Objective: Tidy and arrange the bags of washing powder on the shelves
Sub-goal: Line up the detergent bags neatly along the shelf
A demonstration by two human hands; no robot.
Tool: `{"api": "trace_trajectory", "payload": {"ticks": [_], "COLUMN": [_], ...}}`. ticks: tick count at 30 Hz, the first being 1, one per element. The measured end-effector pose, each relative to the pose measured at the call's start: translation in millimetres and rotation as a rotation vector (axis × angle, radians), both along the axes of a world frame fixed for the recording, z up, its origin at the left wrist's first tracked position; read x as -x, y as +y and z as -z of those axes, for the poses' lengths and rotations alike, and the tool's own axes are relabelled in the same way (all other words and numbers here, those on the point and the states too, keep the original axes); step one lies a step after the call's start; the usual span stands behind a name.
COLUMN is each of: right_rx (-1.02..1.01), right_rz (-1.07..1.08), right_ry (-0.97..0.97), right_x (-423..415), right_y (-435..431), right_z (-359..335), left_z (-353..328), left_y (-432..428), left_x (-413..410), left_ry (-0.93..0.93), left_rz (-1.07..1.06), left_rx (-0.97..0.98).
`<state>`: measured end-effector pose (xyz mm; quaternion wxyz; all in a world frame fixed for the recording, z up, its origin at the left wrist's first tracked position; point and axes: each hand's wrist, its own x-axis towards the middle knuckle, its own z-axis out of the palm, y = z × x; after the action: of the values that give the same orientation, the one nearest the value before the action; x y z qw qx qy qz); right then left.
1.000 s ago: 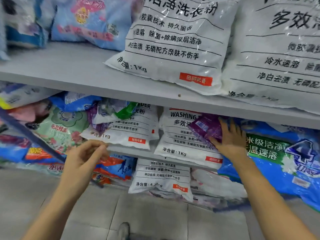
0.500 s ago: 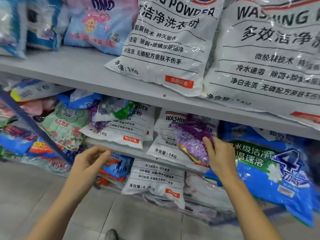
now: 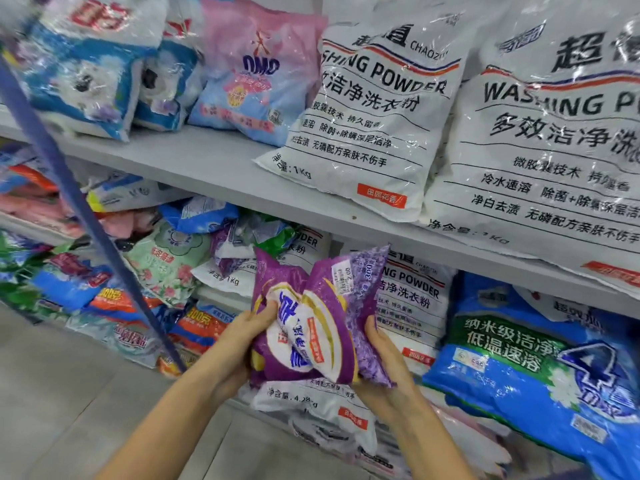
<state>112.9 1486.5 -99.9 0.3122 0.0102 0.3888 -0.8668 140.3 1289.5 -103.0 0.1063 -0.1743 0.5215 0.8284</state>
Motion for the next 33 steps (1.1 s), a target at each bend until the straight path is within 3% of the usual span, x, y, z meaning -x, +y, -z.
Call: {"api": "trace_trajectory", "payload": {"ticks": [4,7,12,16,26,29,33], "right_rx": [0.027,-0.085,-0.321,-0.449,-0.318,-0.332,-0.322], "right_rz": [0.055,0.022,0.114,0.194,0.257,0.237,0.263], "right_ry": [-0.008,0.17,0.189,0.209,0.078,0.067,0.068], "right_x": [3,1,0,-3,-13,-19,-31], "right_y": [-9,-22,-56,-84,-153,-186,-233], "right_z": [5,5,12,10,7,8,9], "left_z": [-37,-63,-96,-109,-116,-125,-136], "left_y": [-14,-23,-33,-56,-158,-197,-247], "left_x": [1,2,-3,-6,-26,-35,-45], "left_ry": [0.073,0.18,0.333,0.344,0.216,0.182,0.147], "left_rz": [-0.14,-0.194,-0.035,-0.053,-0.182,-0.152,-0.104], "left_rx": [0.21,0.426,0.75,0.988,1.148,1.164,1.331]}}
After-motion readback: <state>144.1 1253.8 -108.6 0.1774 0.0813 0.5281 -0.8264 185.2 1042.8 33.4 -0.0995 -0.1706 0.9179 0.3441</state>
